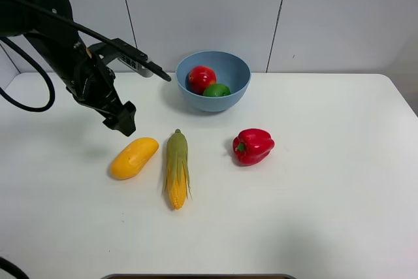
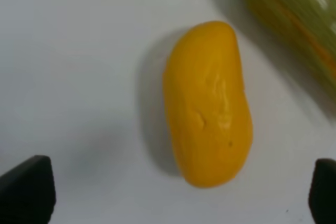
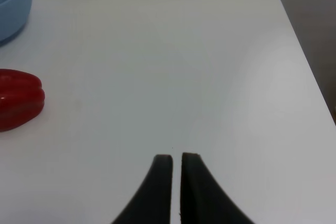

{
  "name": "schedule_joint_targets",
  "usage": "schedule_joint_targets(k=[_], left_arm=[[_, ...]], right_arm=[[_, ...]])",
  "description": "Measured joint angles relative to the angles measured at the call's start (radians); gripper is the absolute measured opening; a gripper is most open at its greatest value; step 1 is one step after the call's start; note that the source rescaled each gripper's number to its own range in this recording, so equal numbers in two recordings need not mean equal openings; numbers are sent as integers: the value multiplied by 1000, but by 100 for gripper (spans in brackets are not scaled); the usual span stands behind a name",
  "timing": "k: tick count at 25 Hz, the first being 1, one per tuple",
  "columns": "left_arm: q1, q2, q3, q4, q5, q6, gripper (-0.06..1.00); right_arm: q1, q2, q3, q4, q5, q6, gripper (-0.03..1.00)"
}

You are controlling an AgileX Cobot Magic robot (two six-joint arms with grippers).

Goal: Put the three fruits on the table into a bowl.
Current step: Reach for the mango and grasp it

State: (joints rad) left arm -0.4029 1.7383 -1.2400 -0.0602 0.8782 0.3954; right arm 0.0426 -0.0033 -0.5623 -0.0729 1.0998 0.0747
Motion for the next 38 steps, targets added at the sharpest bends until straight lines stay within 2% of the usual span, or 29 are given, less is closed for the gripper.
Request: schedule_joint_targets(k=[8,12,20,38], left_arm=[[0,57,25,-21,-47,-48,100],[0,57,102,-23,-113,-48,100],[-28,69,162,-46,-244,-50,100],[-34,213,170,-25,-328,-51,100]], right_arm=[[0,0,0,0,0,0,0],[0,0,0,0,0,0,0],[0,0,0,0,0,0,0],[0,0,0,0,0,0,0]])
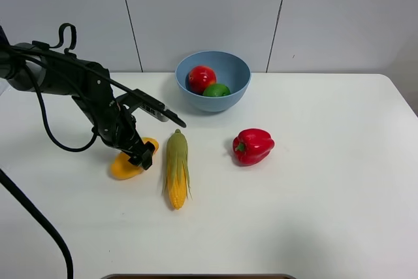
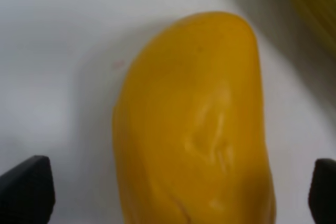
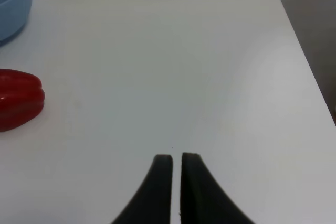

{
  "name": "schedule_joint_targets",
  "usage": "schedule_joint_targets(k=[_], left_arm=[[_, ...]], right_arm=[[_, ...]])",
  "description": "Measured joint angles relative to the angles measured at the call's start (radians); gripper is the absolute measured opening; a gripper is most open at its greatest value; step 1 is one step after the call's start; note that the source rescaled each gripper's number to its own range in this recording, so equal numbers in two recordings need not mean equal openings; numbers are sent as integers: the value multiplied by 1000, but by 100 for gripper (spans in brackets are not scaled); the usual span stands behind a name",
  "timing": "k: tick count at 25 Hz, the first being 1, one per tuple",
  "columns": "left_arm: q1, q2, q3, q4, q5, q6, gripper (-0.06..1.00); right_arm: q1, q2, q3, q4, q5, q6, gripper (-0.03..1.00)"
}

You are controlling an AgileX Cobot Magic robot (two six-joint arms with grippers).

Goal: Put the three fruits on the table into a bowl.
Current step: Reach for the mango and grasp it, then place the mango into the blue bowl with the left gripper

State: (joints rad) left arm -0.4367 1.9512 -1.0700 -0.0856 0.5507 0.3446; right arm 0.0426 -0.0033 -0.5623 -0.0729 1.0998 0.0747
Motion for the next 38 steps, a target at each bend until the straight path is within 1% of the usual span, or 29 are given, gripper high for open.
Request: schedule_joint_targets(k=[11,21,23,24,26,27,28,38], left_arm=[[0,83,0,5,-57,0,100],[-1,101,-4,19,-73,-1,100],[-1,101,-4,22,-77,-1,96],[-1,101,-4,22,-79,-1,90],[-1,101,-4,21,-86,-1,75],[-1,102,-4,20,-90,-1,64],[-1,102,-5,19,-91,-1,59],[-1,104,-10,21,-82,-1,59]], right_arm=[[0,0,0,0,0,0,0],[0,0,0,0,0,0,0],[0,0,0,0,0,0,0],[0,0,0,0,0,0,0],[0,0,0,0,0,0,0],[0,0,0,0,0,0,0],[0,0,0,0,0,0,0],[0,0,0,0,0,0,0]])
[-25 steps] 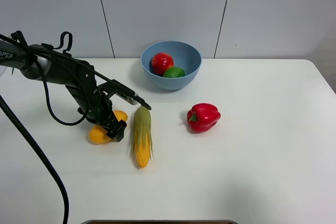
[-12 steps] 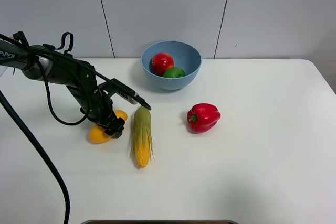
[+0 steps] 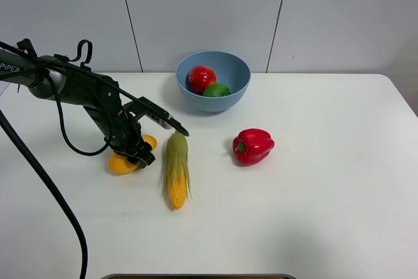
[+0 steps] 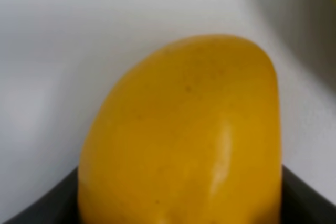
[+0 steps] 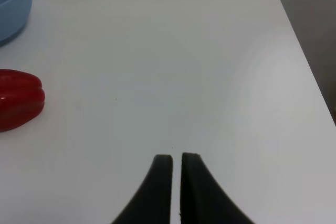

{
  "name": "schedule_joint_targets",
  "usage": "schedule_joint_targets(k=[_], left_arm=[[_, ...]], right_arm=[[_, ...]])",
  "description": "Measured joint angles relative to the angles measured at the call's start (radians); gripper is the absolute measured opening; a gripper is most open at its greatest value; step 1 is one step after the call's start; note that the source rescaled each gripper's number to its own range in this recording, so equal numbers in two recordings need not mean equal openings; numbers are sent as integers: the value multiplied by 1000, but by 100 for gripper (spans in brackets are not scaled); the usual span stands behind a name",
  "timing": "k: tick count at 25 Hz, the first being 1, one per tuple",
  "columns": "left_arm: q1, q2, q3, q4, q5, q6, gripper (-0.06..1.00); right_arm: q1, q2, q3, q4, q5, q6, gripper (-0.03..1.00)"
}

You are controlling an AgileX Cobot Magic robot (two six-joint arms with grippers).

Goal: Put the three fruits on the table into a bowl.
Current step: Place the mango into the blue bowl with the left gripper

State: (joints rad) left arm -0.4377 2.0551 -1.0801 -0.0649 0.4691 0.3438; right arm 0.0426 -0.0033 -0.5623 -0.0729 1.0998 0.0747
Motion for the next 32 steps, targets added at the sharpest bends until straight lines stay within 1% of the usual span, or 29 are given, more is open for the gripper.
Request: schedule_joint_targets(k=[6,9,13,18,21,26,32], left_arm=[[0,-11,0,1,6,-9,59],[0,-45,11,-2,54,-26,59],[0,-178,12,8,65,-50,59],[0,-356,12,13,57,-55,59],[0,-435,12,13,0,-55,59],[0,-502,6,13,-163,-55,59],[-6,-501,-88,14,-237,-55,59]], right_arm=[[0,0,0,0,0,0,0],[0,0,0,0,0,0,0],[0,0,0,0,0,0,0],[0,0,0,0,0,0,0],[0,0,0,0,0,0,0],[0,0,0,0,0,0,0],[0,0,0,0,0,0,0]])
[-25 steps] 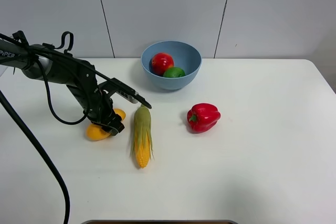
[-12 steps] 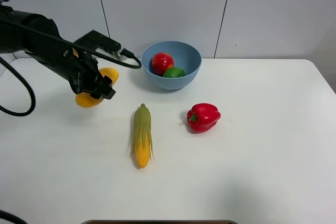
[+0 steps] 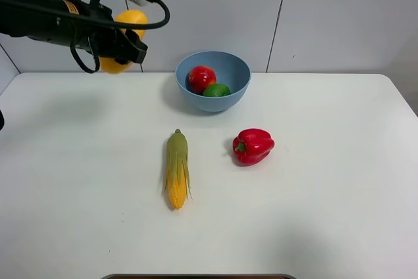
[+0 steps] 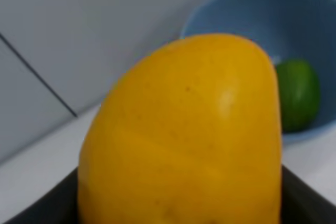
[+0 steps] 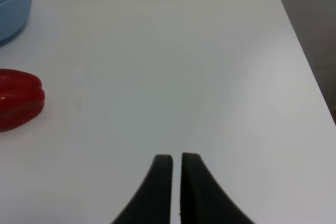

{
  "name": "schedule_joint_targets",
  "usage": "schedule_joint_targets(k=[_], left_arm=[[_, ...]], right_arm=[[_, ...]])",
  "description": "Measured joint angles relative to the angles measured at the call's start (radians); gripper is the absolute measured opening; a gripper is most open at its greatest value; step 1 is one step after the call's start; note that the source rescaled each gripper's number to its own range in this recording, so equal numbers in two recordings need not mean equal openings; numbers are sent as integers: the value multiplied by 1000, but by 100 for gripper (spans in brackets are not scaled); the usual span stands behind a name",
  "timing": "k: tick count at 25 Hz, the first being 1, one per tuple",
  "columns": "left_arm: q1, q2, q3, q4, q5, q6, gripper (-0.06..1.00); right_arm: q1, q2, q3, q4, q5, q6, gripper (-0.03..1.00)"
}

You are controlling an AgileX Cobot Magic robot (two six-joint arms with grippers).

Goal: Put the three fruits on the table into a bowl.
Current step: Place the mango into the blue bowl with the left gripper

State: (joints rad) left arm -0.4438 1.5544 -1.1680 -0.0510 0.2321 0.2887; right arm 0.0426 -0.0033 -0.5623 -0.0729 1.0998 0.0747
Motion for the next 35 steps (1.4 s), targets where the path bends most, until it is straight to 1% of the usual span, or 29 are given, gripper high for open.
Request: schedule_joint_targets(k=[5,9,17,22,26,35], left_arm=[[-31,57,-87,0,-41,0,59],[-60,143,-162,0,-44,4,59],[-82,311,-315,2,-59,4,59],[-86,417,-441,2,-63,5,59],[-86,493,-511,0,-65,5,59],[-86,636,-609,-3,-80,4,59]], right_arm=[[0,0,0,0,0,0,0],[0,0,0,0,0,0,0],[0,0,0,0,0,0,0],[0,0,0,0,0,0,0],[0,0,0,0,0,0,0],[0,0,0,0,0,0,0]])
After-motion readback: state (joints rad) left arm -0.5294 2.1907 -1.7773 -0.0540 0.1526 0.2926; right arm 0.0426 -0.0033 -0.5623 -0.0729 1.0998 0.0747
